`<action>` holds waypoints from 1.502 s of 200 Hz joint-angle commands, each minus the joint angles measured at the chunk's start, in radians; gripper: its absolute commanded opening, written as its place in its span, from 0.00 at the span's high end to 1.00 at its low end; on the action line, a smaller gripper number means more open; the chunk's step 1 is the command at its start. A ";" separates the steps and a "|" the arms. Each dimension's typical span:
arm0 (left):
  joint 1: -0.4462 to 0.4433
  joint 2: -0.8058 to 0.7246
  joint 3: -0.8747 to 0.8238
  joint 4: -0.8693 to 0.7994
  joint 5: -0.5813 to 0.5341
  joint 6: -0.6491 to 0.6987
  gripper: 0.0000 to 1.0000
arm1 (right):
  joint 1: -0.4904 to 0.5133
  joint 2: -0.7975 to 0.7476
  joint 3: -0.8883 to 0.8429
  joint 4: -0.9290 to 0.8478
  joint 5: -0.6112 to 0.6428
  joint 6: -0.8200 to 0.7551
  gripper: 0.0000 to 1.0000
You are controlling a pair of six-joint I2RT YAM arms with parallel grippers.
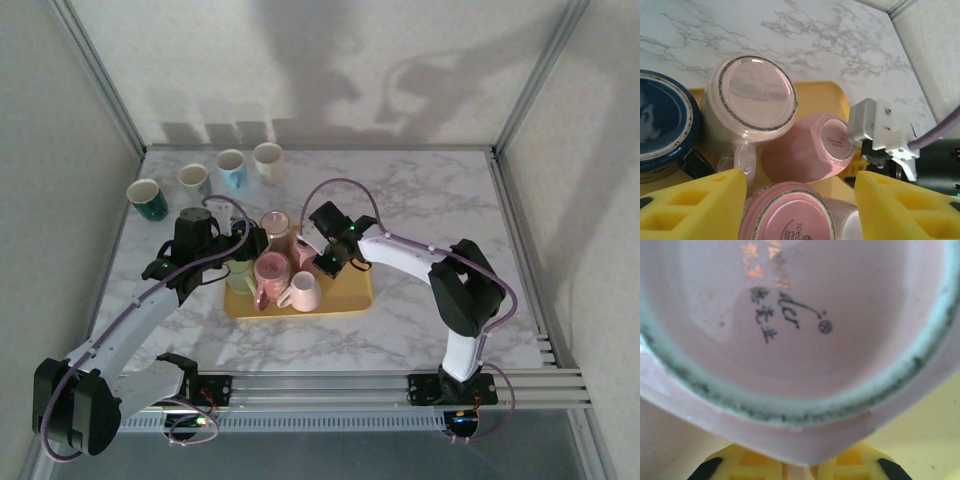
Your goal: Turn the mug right side up
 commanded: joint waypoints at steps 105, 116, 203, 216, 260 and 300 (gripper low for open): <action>0.010 -0.078 -0.001 0.201 0.144 -0.221 0.40 | -0.044 -0.422 -0.050 -0.001 -0.109 0.194 1.00; 0.010 -0.088 -0.013 0.241 0.170 -0.245 0.39 | -0.048 -0.450 -0.043 0.025 -0.143 0.237 1.00; -0.023 -0.149 -0.146 0.654 0.252 -0.565 0.32 | -0.173 -0.571 -0.052 0.401 -0.404 0.565 1.00; -0.045 -0.148 -0.159 0.713 0.237 -0.608 0.31 | -0.182 -0.580 -0.071 0.494 -0.428 0.627 1.00; -0.105 -0.110 -0.157 0.877 0.182 -0.769 0.30 | -0.192 -0.576 -0.126 0.785 -0.474 0.808 1.00; -0.145 -0.045 -0.126 0.980 0.155 -0.882 0.29 | -0.191 -0.540 -0.135 0.933 -0.517 0.933 1.00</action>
